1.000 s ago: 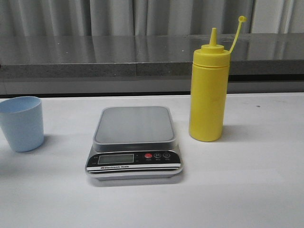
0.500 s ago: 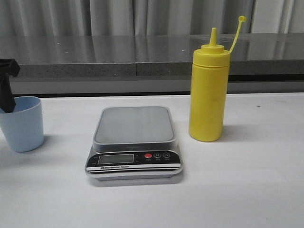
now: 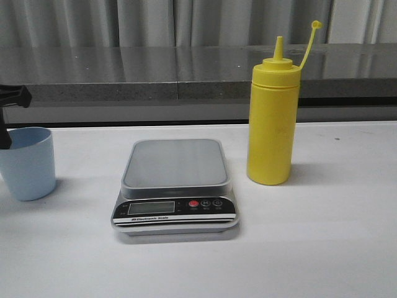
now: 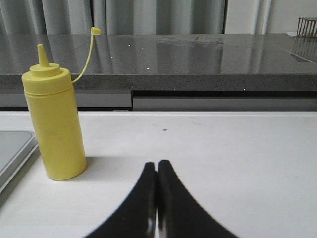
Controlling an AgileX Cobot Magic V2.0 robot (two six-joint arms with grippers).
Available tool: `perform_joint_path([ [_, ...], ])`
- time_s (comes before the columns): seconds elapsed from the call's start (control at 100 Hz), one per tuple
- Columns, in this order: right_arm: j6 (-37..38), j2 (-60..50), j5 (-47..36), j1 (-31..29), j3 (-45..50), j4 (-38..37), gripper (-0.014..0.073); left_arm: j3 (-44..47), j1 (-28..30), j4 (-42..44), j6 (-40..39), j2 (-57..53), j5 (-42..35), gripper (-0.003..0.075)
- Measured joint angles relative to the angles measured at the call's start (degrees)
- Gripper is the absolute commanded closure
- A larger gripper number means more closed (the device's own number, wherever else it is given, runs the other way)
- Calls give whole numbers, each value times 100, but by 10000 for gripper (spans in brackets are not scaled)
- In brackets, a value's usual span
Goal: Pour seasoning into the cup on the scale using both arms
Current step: 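Lower the left gripper and grasp the light blue cup rim, then lift the cup with the left gripper and carry it over the scale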
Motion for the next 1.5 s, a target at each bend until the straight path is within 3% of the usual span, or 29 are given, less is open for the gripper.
perform_joint_path([
  [0.38,0,0,0,0,0,0,660,0,0,-257,0,-24,-40,740],
  [0.53,0,0,0,0,0,0,660,-206,-87,-291,82,-251,331,740],
  [0.77,0,0,0,0,0,0,660,-1291,-675,-291,242,-360,1163,740],
  [0.97,0,0,0,0,0,0,660,-2033,-1317,-246,293,-332,1371,740],
  [1.24,0,0,0,0,0,0,660,-2962,-2104,252,316,453,1834,740],
  [1.5,0,0,0,0,0,0,660,-3415,-2468,515,320,1125,1927,740],
])
